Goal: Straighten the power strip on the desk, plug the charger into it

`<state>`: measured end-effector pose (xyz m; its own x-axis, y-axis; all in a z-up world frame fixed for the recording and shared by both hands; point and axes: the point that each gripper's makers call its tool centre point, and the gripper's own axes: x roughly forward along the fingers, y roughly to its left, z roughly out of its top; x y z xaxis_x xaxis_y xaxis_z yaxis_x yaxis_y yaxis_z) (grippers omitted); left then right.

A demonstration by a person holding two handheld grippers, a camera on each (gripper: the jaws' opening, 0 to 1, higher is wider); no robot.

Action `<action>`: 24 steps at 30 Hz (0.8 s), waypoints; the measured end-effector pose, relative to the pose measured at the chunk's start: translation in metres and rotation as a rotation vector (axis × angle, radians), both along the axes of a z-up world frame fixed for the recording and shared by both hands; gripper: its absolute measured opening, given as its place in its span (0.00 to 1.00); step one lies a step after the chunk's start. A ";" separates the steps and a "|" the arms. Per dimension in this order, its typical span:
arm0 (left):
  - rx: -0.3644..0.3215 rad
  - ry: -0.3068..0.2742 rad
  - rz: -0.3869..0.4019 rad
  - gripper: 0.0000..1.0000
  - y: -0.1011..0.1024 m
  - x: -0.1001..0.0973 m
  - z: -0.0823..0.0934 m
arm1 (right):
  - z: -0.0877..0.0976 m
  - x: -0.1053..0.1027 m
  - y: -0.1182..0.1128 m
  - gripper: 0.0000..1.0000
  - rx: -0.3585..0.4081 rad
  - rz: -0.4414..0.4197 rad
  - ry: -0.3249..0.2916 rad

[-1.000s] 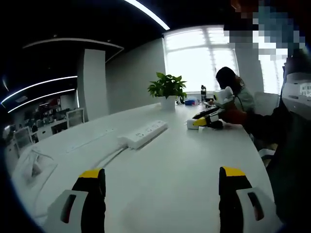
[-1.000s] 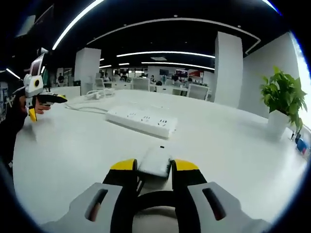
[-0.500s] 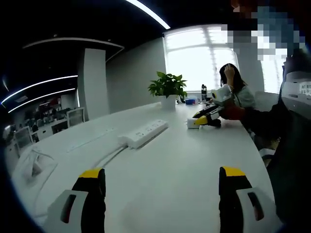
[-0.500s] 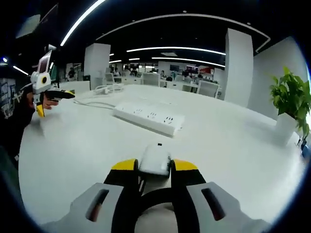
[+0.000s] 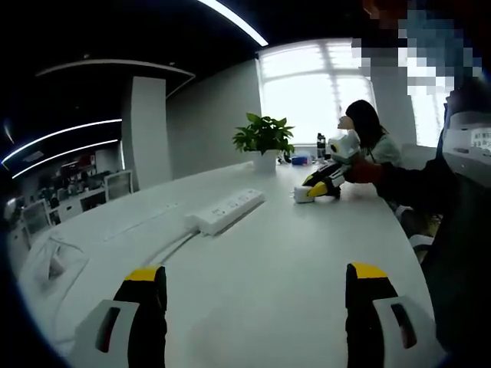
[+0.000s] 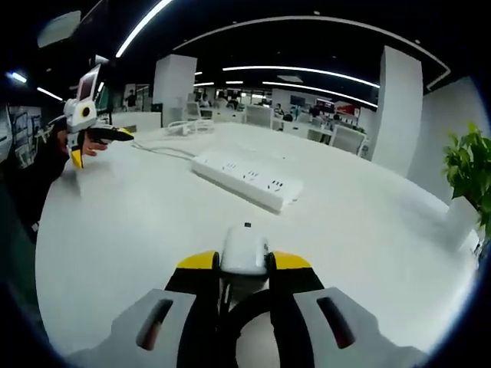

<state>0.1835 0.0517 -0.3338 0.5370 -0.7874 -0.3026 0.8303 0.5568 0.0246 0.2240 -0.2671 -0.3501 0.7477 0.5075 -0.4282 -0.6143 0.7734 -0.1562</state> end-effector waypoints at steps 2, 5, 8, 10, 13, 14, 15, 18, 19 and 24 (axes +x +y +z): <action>0.003 -0.003 -0.002 0.99 0.000 0.000 0.000 | 0.000 0.001 0.000 0.24 0.009 0.011 0.013; 0.008 -0.004 -0.002 0.99 -0.001 0.001 0.000 | 0.000 0.000 0.002 0.24 0.002 0.044 0.016; 0.008 -0.004 -0.001 0.99 -0.001 0.001 -0.001 | -0.001 0.000 0.003 0.24 -0.003 0.083 0.029; 0.010 -0.005 0.002 0.99 -0.001 0.002 -0.001 | -0.001 -0.004 0.006 0.24 -0.021 0.139 0.033; 0.010 -0.003 0.004 0.99 -0.001 0.002 -0.002 | -0.001 -0.004 0.006 0.24 -0.017 0.151 0.050; 0.011 -0.003 0.004 0.99 -0.001 0.002 -0.002 | -0.001 -0.004 0.006 0.24 -0.016 0.157 0.052; 0.011 -0.003 0.005 0.99 -0.001 0.002 -0.002 | -0.002 -0.004 0.006 0.24 -0.014 0.162 0.055; 0.010 -0.006 0.011 0.99 0.000 0.002 -0.002 | -0.002 -0.005 0.007 0.24 -0.015 0.203 0.056; 0.009 -0.006 0.010 0.99 -0.001 0.002 -0.002 | -0.002 -0.006 0.008 0.24 -0.020 0.219 0.055; 0.012 -0.010 0.011 0.99 0.000 0.001 -0.001 | -0.002 -0.008 0.007 0.24 -0.050 0.268 0.075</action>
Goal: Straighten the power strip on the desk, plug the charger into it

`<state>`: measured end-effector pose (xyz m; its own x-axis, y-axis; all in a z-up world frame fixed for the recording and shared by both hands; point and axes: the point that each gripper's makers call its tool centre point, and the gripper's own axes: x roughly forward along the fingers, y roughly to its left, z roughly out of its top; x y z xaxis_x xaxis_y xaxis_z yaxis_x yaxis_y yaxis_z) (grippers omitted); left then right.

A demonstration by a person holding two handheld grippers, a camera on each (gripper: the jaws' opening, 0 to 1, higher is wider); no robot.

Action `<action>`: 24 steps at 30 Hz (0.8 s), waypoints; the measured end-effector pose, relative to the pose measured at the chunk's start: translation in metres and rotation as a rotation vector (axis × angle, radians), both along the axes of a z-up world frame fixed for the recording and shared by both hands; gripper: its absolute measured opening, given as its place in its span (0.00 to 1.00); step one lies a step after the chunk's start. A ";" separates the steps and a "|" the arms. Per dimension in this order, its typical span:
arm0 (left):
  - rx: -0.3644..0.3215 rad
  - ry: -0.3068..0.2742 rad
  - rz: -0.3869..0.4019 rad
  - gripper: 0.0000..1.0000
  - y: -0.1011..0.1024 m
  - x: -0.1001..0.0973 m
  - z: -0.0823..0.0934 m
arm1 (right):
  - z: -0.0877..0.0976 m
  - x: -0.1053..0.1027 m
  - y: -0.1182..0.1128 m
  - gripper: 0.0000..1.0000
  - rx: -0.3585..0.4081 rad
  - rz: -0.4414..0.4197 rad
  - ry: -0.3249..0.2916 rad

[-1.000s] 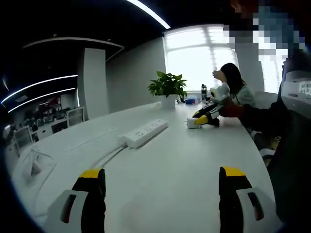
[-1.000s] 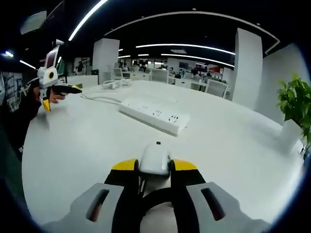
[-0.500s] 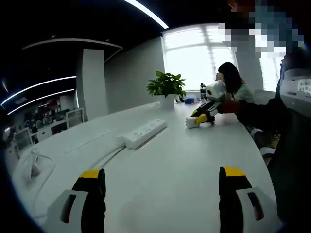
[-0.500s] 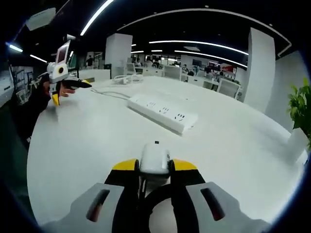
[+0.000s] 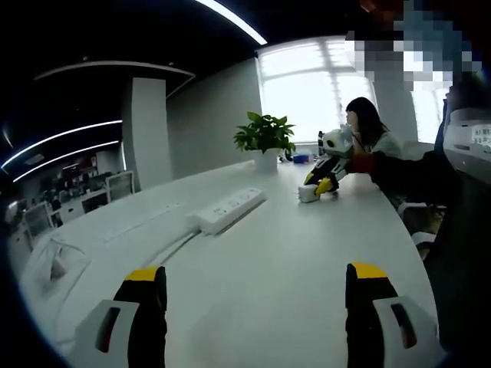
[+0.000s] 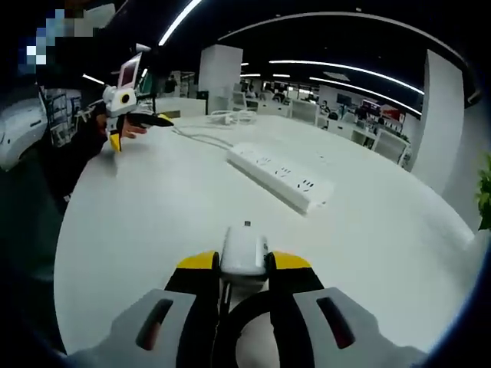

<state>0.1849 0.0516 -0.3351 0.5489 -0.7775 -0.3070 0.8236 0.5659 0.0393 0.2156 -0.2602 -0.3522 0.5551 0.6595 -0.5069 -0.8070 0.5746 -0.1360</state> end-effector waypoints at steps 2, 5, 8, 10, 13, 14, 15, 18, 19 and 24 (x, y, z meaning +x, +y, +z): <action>-0.002 -0.002 0.003 0.99 0.000 0.000 0.000 | 0.000 0.000 -0.001 0.24 0.004 0.013 0.010; -0.005 0.000 0.004 0.99 -0.001 0.000 0.000 | 0.000 -0.001 0.000 0.24 -0.002 0.058 0.007; 0.000 0.003 0.002 0.99 -0.001 -0.001 -0.002 | 0.000 -0.001 -0.001 0.24 0.005 0.099 0.005; 0.000 0.004 0.002 0.99 -0.001 -0.001 -0.003 | 0.000 -0.002 -0.001 0.24 0.011 0.124 0.001; -0.002 0.003 0.006 0.99 -0.001 -0.001 -0.002 | 0.000 -0.003 0.000 0.24 0.008 0.171 -0.007; -0.001 0.002 0.006 0.99 -0.001 -0.001 -0.002 | 0.000 -0.004 0.000 0.24 -0.003 0.189 -0.013; 0.000 0.002 0.006 0.99 -0.001 -0.001 -0.002 | 0.000 -0.004 0.000 0.24 -0.008 0.203 -0.015; 0.002 0.004 0.006 0.99 -0.001 -0.001 -0.003 | 0.000 -0.005 -0.002 0.24 -0.015 0.247 -0.023; 0.005 0.006 0.005 0.99 -0.002 -0.001 -0.004 | 0.000 -0.006 -0.001 0.24 -0.012 0.272 -0.024; 0.007 0.007 0.004 0.99 -0.002 -0.001 -0.005 | 0.000 -0.007 -0.002 0.24 0.009 0.328 -0.023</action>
<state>0.1835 0.0493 -0.3398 0.5500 -0.7728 -0.3166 0.8214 0.5691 0.0376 0.2086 -0.2622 -0.3521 0.3237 0.8091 -0.4904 -0.9460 0.2861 -0.1523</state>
